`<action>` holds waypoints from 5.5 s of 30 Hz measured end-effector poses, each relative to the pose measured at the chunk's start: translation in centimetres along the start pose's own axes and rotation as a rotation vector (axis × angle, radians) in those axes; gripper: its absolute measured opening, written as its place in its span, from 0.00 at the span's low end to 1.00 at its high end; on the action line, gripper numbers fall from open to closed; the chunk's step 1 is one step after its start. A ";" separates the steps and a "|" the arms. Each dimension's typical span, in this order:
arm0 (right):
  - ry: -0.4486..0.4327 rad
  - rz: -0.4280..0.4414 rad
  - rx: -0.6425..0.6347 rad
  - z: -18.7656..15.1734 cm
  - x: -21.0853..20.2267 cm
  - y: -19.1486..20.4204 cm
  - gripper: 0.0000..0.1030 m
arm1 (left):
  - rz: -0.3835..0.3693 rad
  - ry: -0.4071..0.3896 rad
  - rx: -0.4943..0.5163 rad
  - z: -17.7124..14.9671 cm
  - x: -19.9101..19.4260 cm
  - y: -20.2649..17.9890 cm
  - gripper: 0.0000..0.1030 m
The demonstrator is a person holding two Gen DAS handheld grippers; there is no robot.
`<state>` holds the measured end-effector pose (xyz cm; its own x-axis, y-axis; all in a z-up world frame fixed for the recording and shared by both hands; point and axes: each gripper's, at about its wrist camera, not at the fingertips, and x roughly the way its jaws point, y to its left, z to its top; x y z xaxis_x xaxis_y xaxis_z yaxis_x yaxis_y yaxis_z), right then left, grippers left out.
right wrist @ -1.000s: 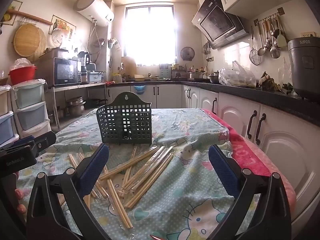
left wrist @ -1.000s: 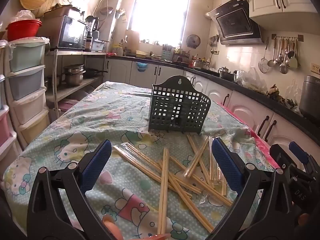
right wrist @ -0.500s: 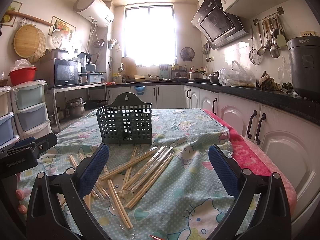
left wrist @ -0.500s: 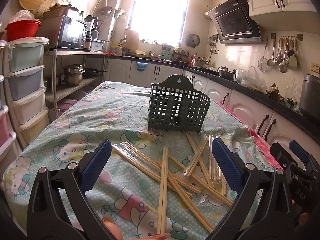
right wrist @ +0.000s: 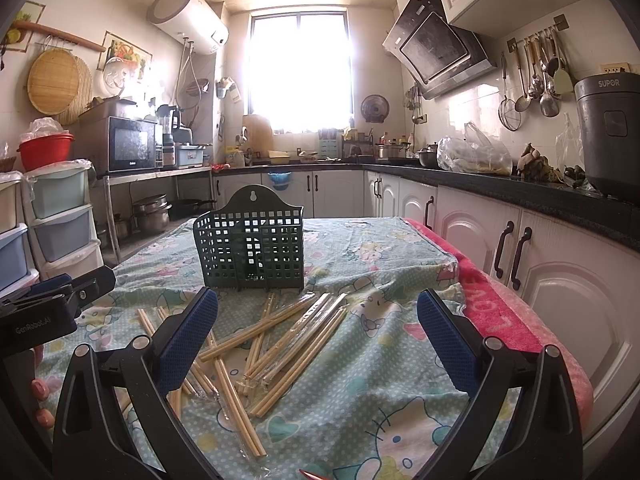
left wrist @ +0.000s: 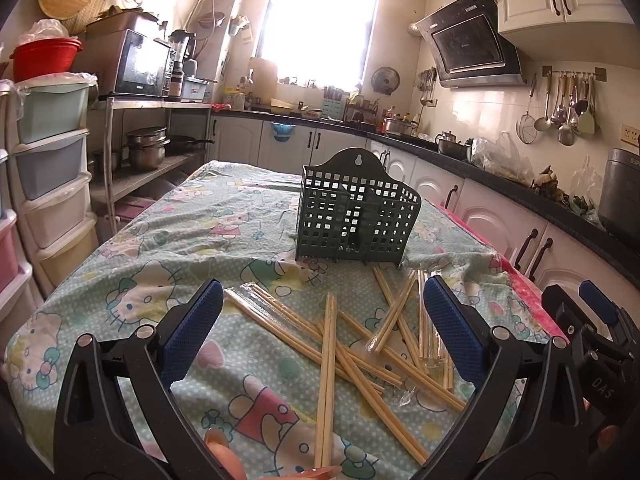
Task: Organize utensils
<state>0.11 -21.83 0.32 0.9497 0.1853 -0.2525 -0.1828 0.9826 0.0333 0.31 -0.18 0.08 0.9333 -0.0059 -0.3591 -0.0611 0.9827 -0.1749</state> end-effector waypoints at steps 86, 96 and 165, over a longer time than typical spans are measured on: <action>0.364 0.100 -0.013 6.2 17.4 -3.3 0.94 | -0.175 0.446 0.148 2.2 15.7 -0.4 0.90; 0.514 0.104 0.009 3.4 21.0 -4.4 0.70 | -0.259 0.568 0.147 0.7 18.1 -0.2 0.62; 0.187 0.403 0.103 17.2 15.5 -3.8 0.03 | -0.331 0.218 0.021 16.6 15.2 0.0 0.07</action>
<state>19.87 -22.47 12.91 0.7440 0.5569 -0.3692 -0.4935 0.8305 0.2584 20.37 2.78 9.87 0.8041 -0.3603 -0.4729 0.2402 0.9245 -0.2959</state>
